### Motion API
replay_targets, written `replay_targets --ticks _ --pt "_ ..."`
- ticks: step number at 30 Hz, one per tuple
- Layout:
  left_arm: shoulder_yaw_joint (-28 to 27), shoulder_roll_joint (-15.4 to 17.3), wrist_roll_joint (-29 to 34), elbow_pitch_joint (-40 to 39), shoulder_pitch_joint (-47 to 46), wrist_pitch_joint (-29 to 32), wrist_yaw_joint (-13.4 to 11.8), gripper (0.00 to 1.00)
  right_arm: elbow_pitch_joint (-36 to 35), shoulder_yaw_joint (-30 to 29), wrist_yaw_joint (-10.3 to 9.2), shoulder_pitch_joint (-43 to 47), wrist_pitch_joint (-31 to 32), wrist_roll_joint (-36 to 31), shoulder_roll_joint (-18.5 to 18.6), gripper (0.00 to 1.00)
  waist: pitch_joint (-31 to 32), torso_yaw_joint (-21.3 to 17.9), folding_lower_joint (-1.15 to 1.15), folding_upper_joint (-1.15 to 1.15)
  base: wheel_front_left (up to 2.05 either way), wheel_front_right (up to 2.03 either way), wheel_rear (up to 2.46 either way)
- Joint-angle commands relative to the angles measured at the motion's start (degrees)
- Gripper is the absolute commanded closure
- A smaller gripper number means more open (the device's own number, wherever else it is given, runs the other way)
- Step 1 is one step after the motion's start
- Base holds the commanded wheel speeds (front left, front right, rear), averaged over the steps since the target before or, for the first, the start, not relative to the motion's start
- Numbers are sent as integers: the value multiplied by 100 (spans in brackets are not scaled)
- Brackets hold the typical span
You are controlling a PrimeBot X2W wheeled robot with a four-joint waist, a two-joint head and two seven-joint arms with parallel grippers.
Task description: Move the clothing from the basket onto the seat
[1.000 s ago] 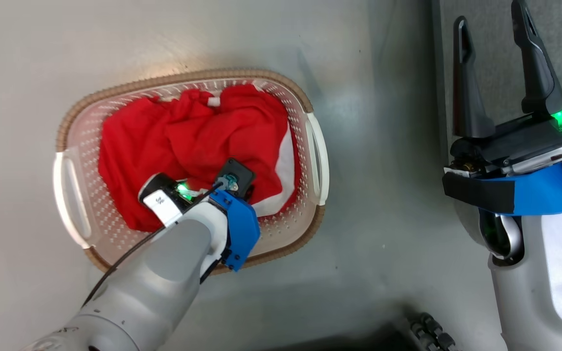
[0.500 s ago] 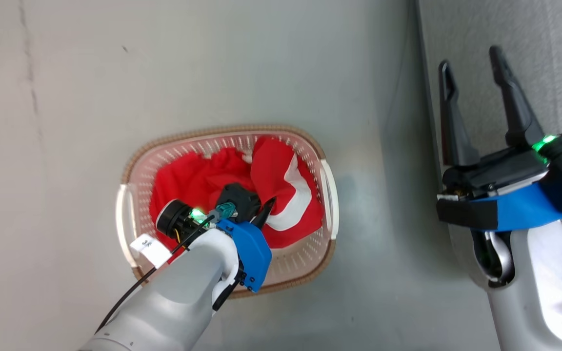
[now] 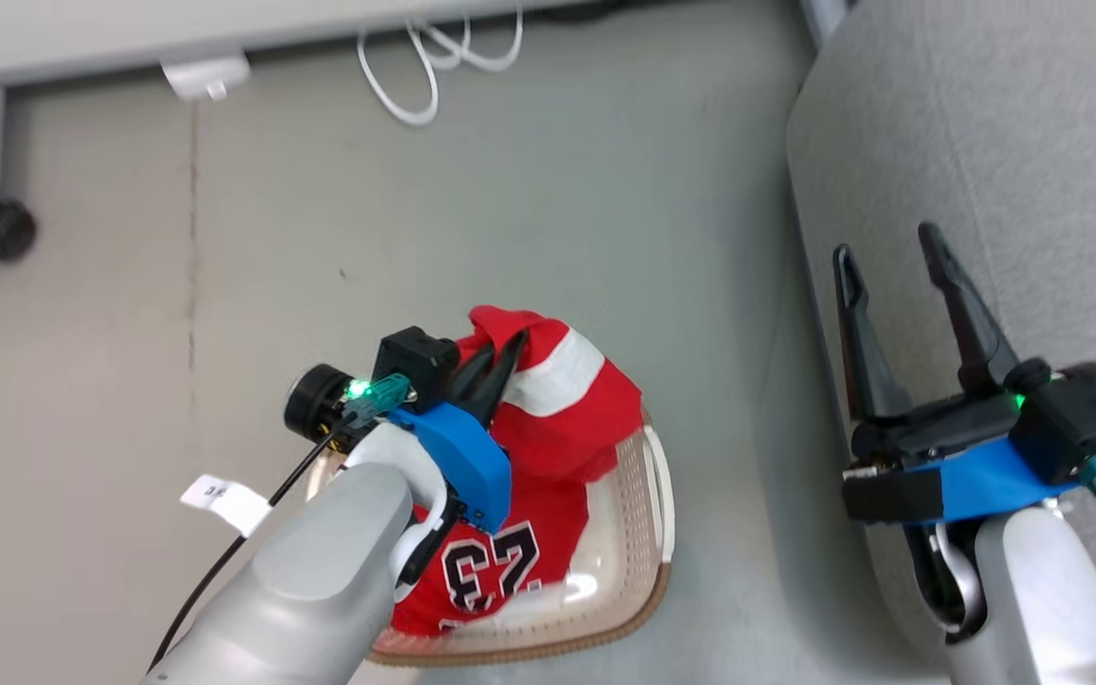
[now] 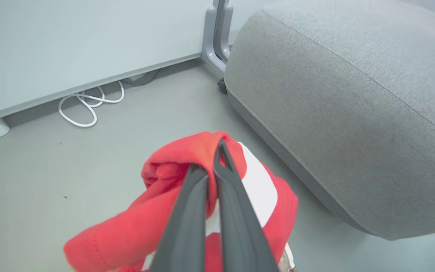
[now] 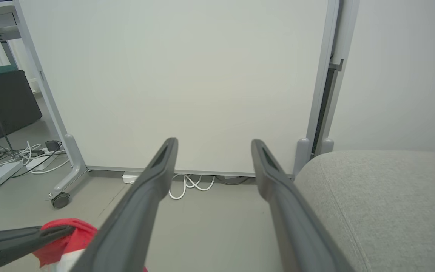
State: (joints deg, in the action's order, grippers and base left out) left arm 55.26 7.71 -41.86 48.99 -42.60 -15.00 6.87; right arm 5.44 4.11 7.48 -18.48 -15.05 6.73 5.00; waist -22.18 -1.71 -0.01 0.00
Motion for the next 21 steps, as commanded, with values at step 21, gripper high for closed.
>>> replay_targets --ticks 21 --pt "-1775 134 1598 -1791 536 -27 5 100 264 -103 4 1125 -20 38 -191 0 1922 312 1 0 0 0 0"
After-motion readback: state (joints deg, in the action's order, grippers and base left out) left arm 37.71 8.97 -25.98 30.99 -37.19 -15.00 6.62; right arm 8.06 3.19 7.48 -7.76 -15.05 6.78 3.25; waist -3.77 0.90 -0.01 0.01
